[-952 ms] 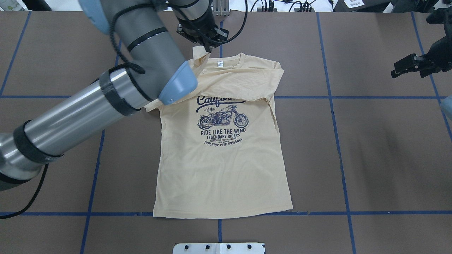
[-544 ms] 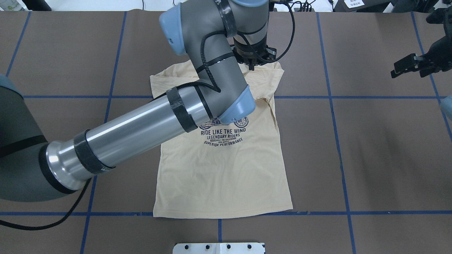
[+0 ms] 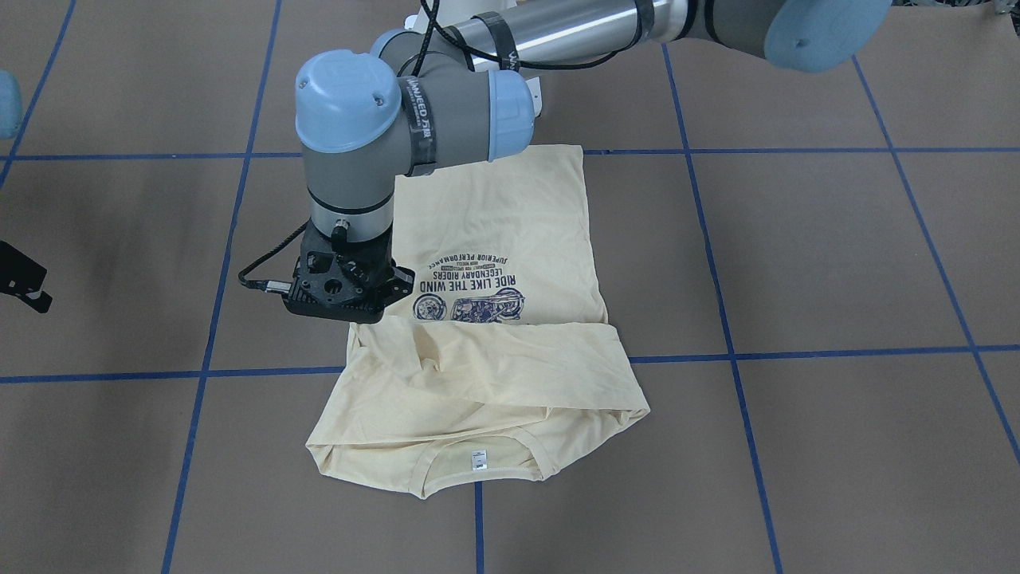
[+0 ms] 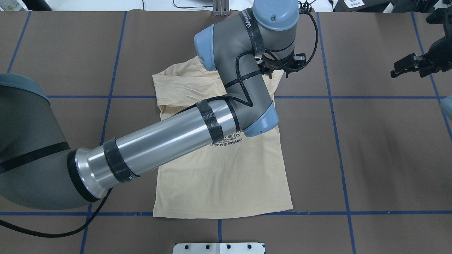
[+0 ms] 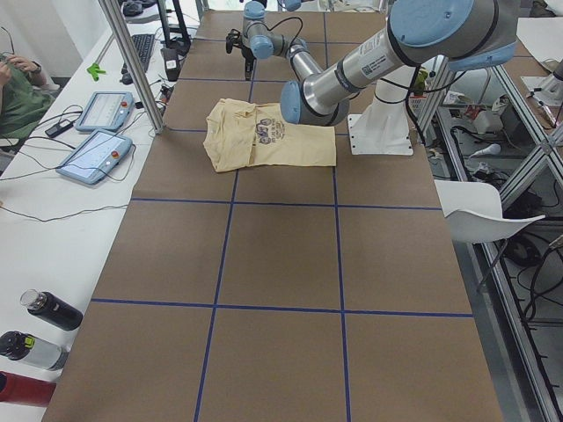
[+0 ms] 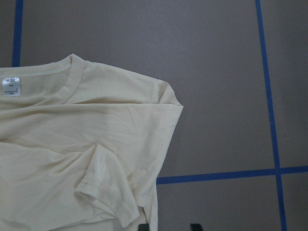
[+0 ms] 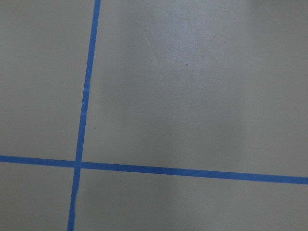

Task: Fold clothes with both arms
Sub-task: 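Fold the held sleeve with the left gripper across the shirt toward the collar, then release the sleeve and move both grippers to the hem corners nearest the robot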

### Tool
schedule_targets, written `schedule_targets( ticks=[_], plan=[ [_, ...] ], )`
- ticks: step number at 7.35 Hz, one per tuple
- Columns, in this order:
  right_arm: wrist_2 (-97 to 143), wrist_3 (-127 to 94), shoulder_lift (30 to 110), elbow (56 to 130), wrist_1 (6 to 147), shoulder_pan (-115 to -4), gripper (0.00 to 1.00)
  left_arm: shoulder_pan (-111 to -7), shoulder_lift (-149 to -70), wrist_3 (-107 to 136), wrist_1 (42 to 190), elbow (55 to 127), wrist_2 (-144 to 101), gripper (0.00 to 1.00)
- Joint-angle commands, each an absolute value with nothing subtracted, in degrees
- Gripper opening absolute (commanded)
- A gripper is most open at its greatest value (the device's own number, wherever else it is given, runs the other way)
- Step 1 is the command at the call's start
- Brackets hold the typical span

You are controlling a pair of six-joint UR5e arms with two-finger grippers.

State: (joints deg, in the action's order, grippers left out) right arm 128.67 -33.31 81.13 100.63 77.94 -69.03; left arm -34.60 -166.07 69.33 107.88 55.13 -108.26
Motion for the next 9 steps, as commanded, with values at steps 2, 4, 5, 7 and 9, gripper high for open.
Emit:
schedule_targets(
  ticks=[2, 4, 5, 7, 9],
  plan=[
    [128.6, -42.8, 81.3, 106.0, 77.8, -68.1, 1.0, -34.6, -154.5, 58.4, 101.3, 71.4, -108.4, 1.0],
    [126.6, -53.0, 83.5, 113.1, 77.8, -62.2, 1.0, -34.6, -139.7, 55.6, 97.6, 91.0, -108.4, 1.0],
    [122.7, -59.1, 85.5, 116.9, 77.9, -57.1, 1.0, -34.4, -131.5, 51.8, 97.6, 99.2, -108.3, 1.0],
    [114.2, -71.5, 86.0, 120.8, 77.9, -45.5, 1.0, -34.2, -120.9, 49.2, 97.6, 109.4, -108.2, 1.0],
    [101.5, -83.4, 86.2, 124.1, 78.0, -32.1, 1.0, -31.1, -111.8, 51.7, 98.0, 115.7, -107.8, 1.0]
  ],
)
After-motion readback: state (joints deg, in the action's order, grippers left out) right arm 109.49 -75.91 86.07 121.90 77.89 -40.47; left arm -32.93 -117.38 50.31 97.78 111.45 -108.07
